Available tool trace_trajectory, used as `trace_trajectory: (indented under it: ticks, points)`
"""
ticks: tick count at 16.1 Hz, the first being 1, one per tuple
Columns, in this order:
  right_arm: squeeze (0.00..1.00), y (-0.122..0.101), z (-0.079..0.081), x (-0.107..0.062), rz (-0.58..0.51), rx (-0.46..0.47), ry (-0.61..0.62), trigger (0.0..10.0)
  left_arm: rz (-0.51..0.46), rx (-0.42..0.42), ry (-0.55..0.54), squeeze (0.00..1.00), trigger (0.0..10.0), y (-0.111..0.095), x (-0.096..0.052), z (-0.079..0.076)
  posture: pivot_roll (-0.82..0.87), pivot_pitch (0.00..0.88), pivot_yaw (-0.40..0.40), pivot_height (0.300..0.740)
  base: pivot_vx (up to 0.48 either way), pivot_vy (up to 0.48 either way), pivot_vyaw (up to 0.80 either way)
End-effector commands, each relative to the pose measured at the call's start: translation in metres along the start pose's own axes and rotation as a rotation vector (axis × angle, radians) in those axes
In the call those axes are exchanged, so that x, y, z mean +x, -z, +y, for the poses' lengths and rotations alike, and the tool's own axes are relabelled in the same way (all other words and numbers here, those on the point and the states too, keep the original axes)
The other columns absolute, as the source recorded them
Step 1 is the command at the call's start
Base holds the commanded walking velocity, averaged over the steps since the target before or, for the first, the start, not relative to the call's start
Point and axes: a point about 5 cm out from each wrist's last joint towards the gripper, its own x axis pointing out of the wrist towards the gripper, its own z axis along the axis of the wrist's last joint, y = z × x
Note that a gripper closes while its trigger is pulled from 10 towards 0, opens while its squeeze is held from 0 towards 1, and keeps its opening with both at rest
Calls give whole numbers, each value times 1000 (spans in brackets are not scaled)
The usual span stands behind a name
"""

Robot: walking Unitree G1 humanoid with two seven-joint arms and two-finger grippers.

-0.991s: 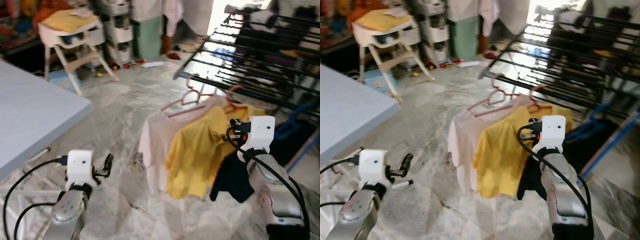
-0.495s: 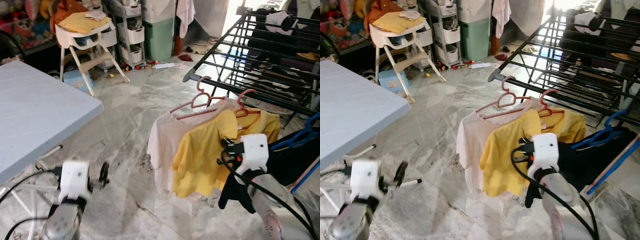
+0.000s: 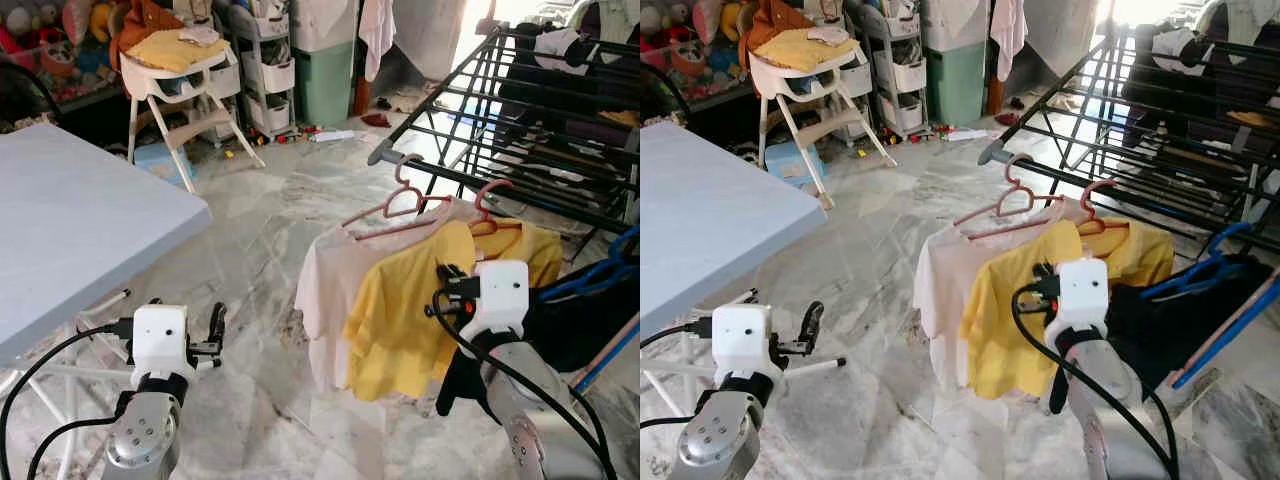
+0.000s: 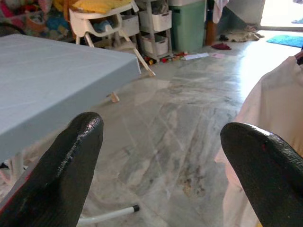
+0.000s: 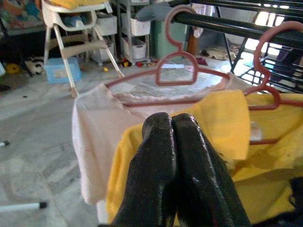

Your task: Hang hanger

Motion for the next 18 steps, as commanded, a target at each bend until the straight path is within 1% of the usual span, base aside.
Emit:
trace_trajectory:
  ticks: [1,2,3,4,6,8,9,10,11,12,13,14,17,18]
  points:
    - [1000,2,-7,1,12,-5,28,9412,20,-8,9,694,10000,3,4,0,-18,0,31,740,0,0,0]
    - [1000,4,-10,1,22,9,52,10000,29,-10,7,749,10000,5,4,1,-19,0,37,740,0,0,0]
    - [1000,6,-13,1,31,13,75,10000,38,-36,1,949,10000,6,4,1,-19,0,37,740,0,0,0]
    - [1000,6,-13,2,24,18,83,10000,38,-52,3,1000,10000,5,5,1,-16,0,42,740,0,0,0]
    - [1000,6,-11,2,26,28,84,10000,34,-53,2,1000,10000,3,6,2,-14,0,45,740,0,0,0]
    - [1000,5,-9,5,30,30,68,10000,32,-34,-6,1000,10000,0,10,4,-12,2,46,740,0,0,0]
    - [0,4,-11,6,28,27,77,10000,26,-49,-15,718,10000,-4,12,6,-12,7,46,740,0,0,0]
    - [0,2,-13,8,24,40,83,10000,35,-64,-19,0,10000,-5,15,7,-11,10,45,740,0,0,0]
    - [0,-2,-14,11,11,35,87,10000,13,-66,-4,0,10000,-10,18,6,-10,20,45,740,0,0,0]
    - [0,-4,-14,12,2,39,88,10000,20,-77,-11,0,10000,-11,19,6,-13,27,44,740,0,0,0]
    - [0,-7,-14,14,-7,47,84,4784,20,-83,-16,0,10000,-12,20,6,-14,39,44,740,0,0,0]
    - [0,-8,-13,15,-12,50,77,10000,17,-84,-20,0,10000,-13,20,6,-14,42,44,740,0,0,0]
    - [0,-14,-8,21,-23,61,61,10000,16,-113,-44,0,10000,-15,20,4,-8,59,29,740,0,0,0]
    - [0,-14,-6,22,-22,63,53,10000,2,-127,-39,0,3020,-17,18,2,-7,63,24,740,0,0,0]
